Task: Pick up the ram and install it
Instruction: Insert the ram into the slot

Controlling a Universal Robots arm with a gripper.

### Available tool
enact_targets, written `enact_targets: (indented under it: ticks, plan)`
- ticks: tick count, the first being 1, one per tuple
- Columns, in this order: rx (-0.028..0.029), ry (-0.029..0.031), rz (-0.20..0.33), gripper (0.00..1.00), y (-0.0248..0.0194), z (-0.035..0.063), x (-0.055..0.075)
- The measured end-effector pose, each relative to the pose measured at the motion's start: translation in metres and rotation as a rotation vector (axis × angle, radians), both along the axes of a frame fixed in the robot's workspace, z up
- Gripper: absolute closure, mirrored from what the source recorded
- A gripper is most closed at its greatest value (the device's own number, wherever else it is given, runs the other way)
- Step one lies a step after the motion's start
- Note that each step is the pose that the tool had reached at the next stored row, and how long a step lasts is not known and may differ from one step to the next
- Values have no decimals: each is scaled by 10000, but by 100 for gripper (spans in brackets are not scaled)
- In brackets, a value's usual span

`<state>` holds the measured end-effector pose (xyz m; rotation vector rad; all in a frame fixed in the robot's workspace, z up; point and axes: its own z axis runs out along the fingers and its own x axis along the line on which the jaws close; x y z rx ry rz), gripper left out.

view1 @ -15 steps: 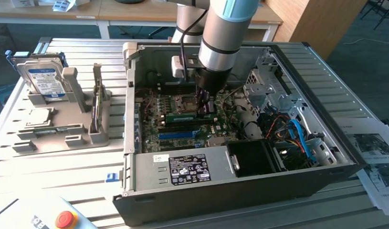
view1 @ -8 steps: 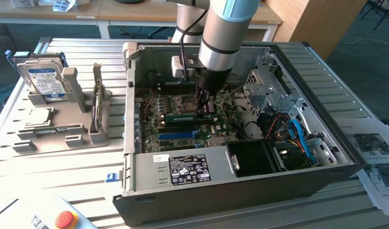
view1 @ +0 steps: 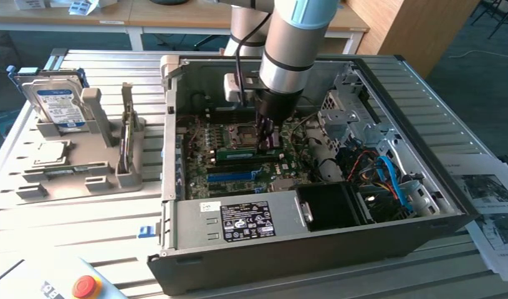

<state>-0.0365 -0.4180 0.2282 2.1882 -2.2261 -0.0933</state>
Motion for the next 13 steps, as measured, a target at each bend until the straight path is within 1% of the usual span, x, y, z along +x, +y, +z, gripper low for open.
enact_targets:
  ticks: [13]
  plan:
    - [1, 0, 0, 88, 0, -41, 0]
